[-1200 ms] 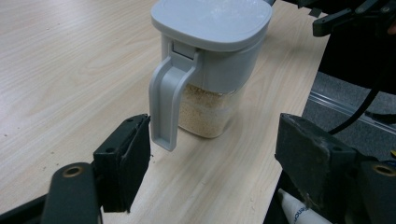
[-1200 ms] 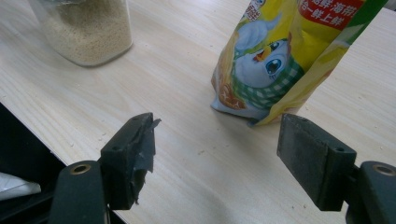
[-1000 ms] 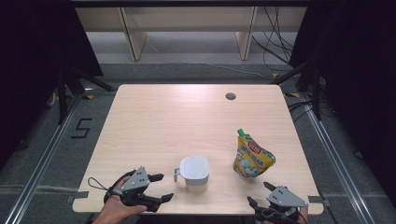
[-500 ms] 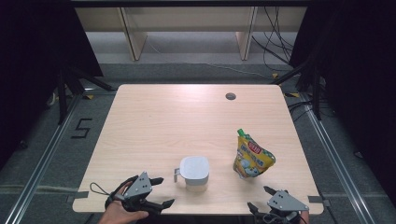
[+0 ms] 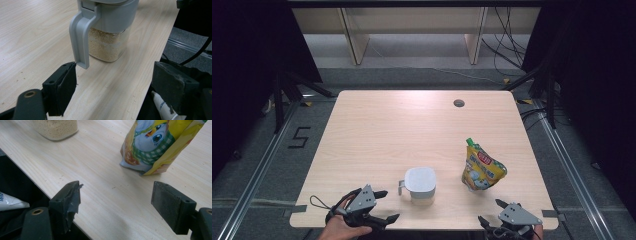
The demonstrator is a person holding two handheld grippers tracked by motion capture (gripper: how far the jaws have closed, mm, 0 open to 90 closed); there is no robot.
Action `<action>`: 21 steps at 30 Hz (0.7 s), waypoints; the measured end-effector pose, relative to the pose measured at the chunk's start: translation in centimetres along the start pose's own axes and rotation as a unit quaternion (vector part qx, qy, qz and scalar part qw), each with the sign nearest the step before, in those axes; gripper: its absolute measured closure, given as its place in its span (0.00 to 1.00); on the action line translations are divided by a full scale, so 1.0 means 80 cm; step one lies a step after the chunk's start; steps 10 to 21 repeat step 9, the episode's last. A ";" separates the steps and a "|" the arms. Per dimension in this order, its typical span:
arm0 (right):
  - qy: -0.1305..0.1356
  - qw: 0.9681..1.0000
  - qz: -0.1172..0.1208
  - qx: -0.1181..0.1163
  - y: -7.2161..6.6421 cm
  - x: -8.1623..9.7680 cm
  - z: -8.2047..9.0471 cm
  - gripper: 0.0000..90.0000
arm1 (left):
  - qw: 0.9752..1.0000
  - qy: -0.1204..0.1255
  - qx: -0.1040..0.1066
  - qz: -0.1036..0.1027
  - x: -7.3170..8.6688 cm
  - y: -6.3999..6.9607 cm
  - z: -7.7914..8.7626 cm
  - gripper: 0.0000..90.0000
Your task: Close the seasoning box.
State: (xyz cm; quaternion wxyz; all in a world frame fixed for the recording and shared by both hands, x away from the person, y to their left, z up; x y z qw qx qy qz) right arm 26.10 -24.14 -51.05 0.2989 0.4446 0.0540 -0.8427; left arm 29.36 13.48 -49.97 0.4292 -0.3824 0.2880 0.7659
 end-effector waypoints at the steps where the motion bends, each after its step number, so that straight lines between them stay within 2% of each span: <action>1: 0.000 1.000 -0.001 0.000 0.000 0.000 0.000 0.27 | 1.000 0.003 0.003 0.003 0.000 0.001 -0.001 0.22; 4: 0.000 1.000 -0.001 0.000 0.000 0.000 0.000 0.27 | 1.000 0.010 0.006 0.010 -0.001 0.002 -0.002 0.22; 5: -0.001 1.000 -0.001 0.000 0.000 0.000 0.000 0.27 | 1.000 -0.008 0.001 -0.007 0.000 -0.001 0.001 0.22; 9: -0.002 1.000 0.001 0.001 0.001 0.000 0.000 0.27 | 1.000 0.002 0.001 0.008 0.000 0.001 -0.001 0.22; 21: -0.002 1.000 0.001 0.001 0.001 0.000 0.000 0.27 | 1.000 0.002 0.001 0.008 0.000 0.001 -0.001 0.22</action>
Point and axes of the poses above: each handheld gripper's, and its own axes: z roughly backward along the jaws, x roughly out of its underside, y roughly to its right, the point moved 4 cm from there along -z, roughly forward along the jaws, and after that the axes turned 5 degrees about x, right-handed, at the moved point
